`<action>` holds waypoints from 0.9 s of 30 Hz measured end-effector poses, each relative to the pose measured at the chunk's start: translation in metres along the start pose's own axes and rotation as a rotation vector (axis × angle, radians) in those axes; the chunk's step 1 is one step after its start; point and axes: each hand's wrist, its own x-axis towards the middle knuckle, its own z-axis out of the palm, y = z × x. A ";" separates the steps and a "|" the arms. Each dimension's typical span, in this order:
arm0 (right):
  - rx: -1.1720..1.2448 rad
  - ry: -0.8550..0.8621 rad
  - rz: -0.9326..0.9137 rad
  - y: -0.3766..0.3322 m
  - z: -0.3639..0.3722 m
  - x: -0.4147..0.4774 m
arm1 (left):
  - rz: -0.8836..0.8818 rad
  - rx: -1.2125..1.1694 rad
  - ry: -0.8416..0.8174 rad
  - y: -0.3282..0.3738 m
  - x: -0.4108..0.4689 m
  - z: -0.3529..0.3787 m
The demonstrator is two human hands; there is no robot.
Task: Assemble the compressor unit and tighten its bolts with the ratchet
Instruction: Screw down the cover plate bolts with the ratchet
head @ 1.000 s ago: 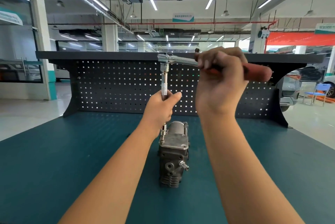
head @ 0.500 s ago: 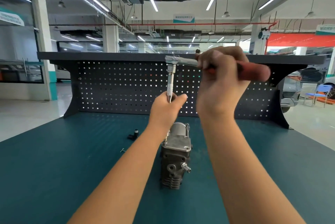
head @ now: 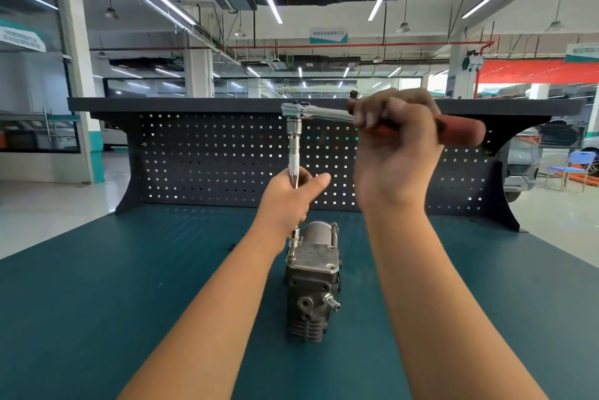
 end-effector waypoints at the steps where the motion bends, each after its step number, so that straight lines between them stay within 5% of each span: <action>1: -0.194 -0.017 -0.117 0.003 0.005 -0.006 | 0.071 0.196 0.124 -0.001 -0.003 0.007; 3: -0.520 -0.061 -0.389 0.009 0.018 -0.021 | 0.198 0.287 0.273 -0.001 -0.008 0.023; 5: -0.615 -0.138 -0.533 0.014 0.023 -0.033 | 0.221 0.076 0.293 0.002 -0.010 0.032; 8: -0.415 -0.096 -0.293 0.002 0.016 -0.021 | 0.102 0.034 0.283 0.006 0.000 0.021; 10: -0.045 -0.045 -0.025 -0.007 0.006 -0.007 | -0.011 -0.092 0.076 0.003 0.002 0.007; 12: 0.087 -0.006 0.047 -0.007 0.000 -0.001 | -0.033 -0.244 -0.081 -0.001 0.001 -0.004; 16: -0.388 -0.049 -0.264 0.004 0.008 -0.017 | 0.152 0.286 0.165 -0.009 -0.004 0.014; 19: -0.568 -0.117 -0.519 0.011 0.013 -0.032 | 0.274 0.259 0.303 -0.009 -0.005 0.029; 21: -0.513 -0.113 -0.433 0.008 0.012 -0.028 | 0.183 0.195 0.306 -0.006 0.003 0.022; 24: -0.054 -0.030 -0.035 -0.004 0.005 -0.005 | -0.026 -0.173 0.026 -0.004 0.007 0.005; 27: 0.045 0.021 0.038 -0.003 -0.004 0.003 | -0.038 -0.216 -0.038 -0.007 0.004 0.000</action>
